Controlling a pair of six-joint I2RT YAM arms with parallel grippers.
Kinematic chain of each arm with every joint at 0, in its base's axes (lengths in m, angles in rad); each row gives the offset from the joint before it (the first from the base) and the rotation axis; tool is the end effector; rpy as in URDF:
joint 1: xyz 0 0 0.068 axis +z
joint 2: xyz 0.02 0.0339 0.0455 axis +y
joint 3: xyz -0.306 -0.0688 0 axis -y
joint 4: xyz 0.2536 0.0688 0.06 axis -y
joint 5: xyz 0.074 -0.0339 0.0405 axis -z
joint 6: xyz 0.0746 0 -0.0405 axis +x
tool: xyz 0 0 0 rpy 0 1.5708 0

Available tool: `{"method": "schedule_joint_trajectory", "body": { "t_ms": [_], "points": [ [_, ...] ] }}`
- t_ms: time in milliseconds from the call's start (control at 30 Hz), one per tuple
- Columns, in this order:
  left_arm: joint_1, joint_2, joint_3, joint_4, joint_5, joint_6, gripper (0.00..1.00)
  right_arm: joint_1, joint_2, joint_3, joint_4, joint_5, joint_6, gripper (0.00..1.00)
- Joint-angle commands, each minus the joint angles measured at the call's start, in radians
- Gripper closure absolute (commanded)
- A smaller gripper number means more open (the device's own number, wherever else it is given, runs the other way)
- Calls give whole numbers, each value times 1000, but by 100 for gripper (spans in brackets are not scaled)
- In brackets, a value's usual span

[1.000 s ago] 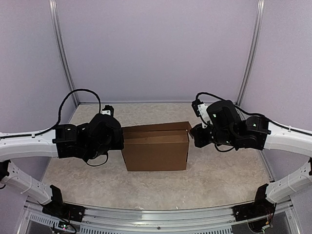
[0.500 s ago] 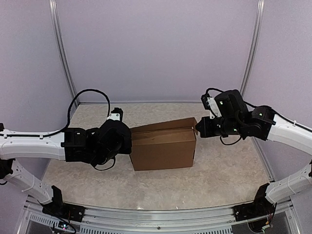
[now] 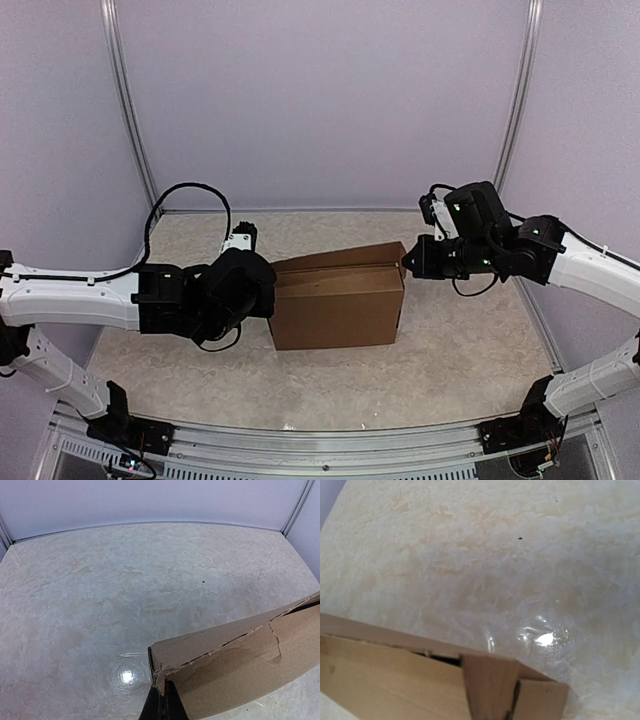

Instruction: Fold the paper box

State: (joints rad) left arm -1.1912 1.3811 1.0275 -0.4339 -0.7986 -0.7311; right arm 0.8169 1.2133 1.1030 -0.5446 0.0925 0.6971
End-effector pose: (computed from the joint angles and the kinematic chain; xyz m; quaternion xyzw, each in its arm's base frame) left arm 0.1645 -0.2681 0.2932 0.0497 0.8630 -0.0826 0.4960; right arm 0.2030 0.2061 0.3416 -0.0332 0.8956 0.2731 0.3495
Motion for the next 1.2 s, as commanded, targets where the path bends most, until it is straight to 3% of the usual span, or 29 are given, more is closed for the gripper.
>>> {"method": "schedule_joint_trajectory", "body": {
  "t_ms": [0, 400, 700, 1167],
  "points": [
    [-11, 50, -24, -105, 100, 12, 100, -4, 5, -12, 69, -43, 44, 100],
    [-12, 53, -24, -104, 105, 9, 100, 1, 11, -72, 103, -35, 5, 100],
    [-12, 63, -12, -114, 110, 6, 100, 40, -27, -146, 86, 70, -41, 100],
    [-4, 70, -33, -97, 167, -20, 100, 156, -46, -298, 214, 244, -50, 100]
  ]
}}
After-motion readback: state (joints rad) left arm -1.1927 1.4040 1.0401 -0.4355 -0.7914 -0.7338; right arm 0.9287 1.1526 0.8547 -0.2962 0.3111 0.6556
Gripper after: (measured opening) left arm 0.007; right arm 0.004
